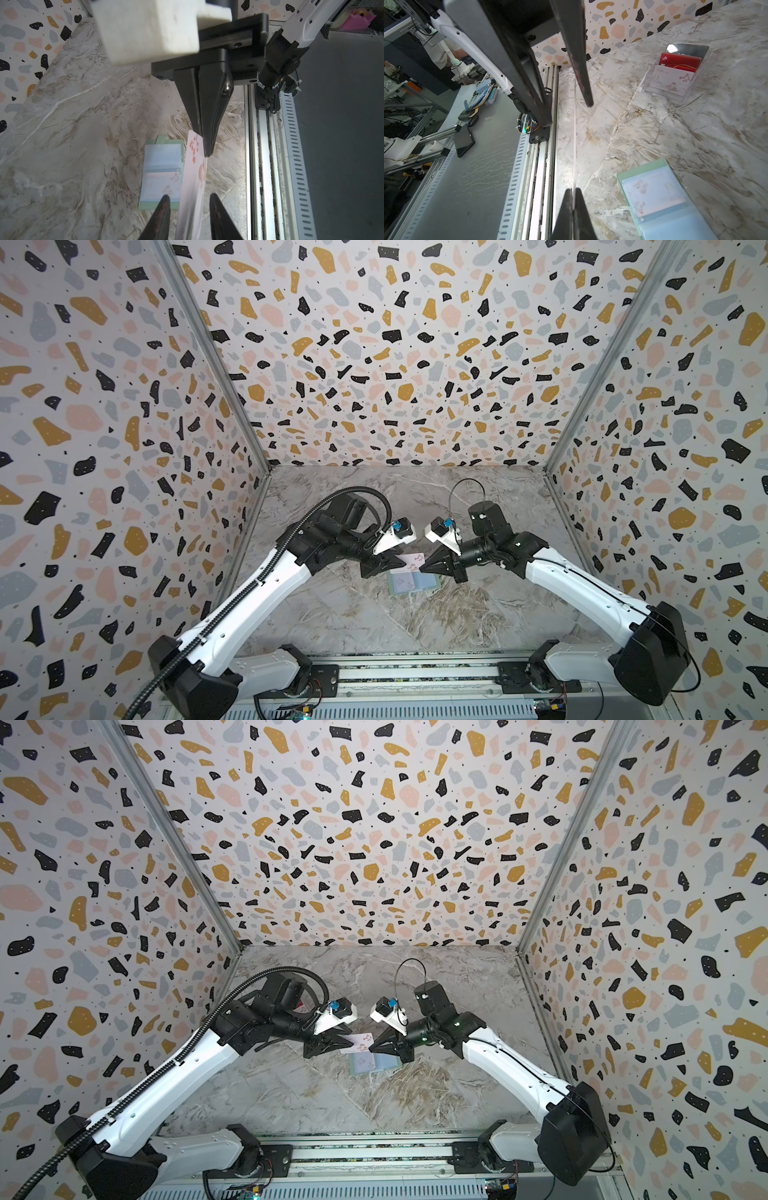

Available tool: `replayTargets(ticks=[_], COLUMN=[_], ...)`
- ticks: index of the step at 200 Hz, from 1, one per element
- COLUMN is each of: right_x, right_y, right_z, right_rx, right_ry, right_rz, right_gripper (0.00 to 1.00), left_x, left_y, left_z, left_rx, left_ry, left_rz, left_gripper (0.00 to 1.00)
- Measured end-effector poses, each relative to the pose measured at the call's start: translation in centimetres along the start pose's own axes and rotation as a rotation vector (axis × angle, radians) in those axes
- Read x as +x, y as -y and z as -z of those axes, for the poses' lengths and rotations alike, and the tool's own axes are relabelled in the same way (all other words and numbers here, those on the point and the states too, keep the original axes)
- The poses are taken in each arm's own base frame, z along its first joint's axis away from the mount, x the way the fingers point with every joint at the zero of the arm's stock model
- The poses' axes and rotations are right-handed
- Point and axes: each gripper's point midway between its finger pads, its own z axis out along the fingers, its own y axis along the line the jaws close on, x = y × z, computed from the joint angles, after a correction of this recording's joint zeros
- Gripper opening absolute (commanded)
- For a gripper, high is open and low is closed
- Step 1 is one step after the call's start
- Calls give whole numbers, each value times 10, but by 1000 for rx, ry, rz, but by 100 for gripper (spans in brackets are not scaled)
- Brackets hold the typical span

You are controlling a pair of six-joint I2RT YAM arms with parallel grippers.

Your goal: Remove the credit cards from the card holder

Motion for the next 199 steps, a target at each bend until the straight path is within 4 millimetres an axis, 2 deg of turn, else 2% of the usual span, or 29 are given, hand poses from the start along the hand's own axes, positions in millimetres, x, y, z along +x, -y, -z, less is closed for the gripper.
replayTargets(ticks=[56,137,199], right_x=[-7,-4,-2], right_y=[1,3,4], right_z=[0,-4,-6], right_rx=[-1,-6,-8], right_ry=[5,-6,-10], right_rz=[25,19,20], right_gripper=[0,0,0], left_x=[0,0,0], left_y=[3,3,4], left_z=[-5,-6,-7], left_rx=[37,45,52], left_ry=[3,4,7], left_rz=[9,11,13], left_gripper=[27,22,10])
